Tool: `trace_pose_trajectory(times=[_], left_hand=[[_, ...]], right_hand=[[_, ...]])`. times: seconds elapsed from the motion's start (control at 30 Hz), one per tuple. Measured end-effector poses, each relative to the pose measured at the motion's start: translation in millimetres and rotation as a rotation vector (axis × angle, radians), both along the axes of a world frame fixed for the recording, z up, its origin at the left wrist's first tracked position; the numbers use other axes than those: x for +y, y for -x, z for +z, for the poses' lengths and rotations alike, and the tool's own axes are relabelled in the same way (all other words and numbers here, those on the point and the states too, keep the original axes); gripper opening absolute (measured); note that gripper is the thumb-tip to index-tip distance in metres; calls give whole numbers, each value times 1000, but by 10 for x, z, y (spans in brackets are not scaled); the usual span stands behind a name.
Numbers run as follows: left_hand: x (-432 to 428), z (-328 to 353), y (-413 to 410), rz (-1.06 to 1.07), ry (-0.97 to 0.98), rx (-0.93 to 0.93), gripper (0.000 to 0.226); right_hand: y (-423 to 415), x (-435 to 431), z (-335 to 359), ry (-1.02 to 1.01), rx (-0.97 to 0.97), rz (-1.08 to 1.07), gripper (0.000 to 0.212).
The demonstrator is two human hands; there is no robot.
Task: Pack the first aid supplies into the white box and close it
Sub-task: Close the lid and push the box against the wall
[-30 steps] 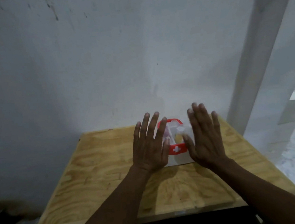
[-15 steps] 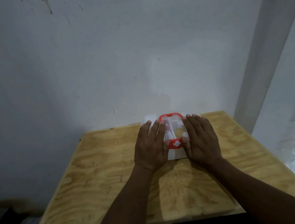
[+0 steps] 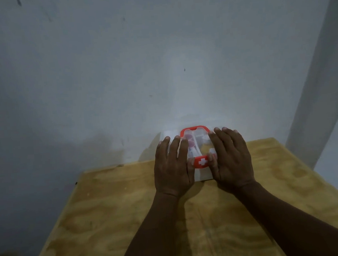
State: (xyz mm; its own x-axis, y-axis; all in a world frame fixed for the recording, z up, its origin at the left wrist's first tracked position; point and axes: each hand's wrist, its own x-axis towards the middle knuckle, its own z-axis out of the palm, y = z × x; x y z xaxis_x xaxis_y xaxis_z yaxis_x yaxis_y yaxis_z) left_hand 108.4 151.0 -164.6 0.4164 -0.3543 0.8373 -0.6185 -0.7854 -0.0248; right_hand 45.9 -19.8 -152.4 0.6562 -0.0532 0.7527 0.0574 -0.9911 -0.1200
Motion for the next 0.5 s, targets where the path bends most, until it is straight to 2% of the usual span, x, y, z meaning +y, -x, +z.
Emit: trace_pose_trajectory(times=[0.23, 0.37, 0.5], left_hand=[[-10, -6, -24, 12, -2, -11, 50], [11, 127, 134, 41, -62, 170, 52], [161, 508, 351, 19, -175, 383, 55]], right_hand=[[-82, -35, -54, -4, -69, 20, 59], [33, 18, 62, -26, 39, 20, 58], [214, -14, 333, -26, 263, 46, 61]])
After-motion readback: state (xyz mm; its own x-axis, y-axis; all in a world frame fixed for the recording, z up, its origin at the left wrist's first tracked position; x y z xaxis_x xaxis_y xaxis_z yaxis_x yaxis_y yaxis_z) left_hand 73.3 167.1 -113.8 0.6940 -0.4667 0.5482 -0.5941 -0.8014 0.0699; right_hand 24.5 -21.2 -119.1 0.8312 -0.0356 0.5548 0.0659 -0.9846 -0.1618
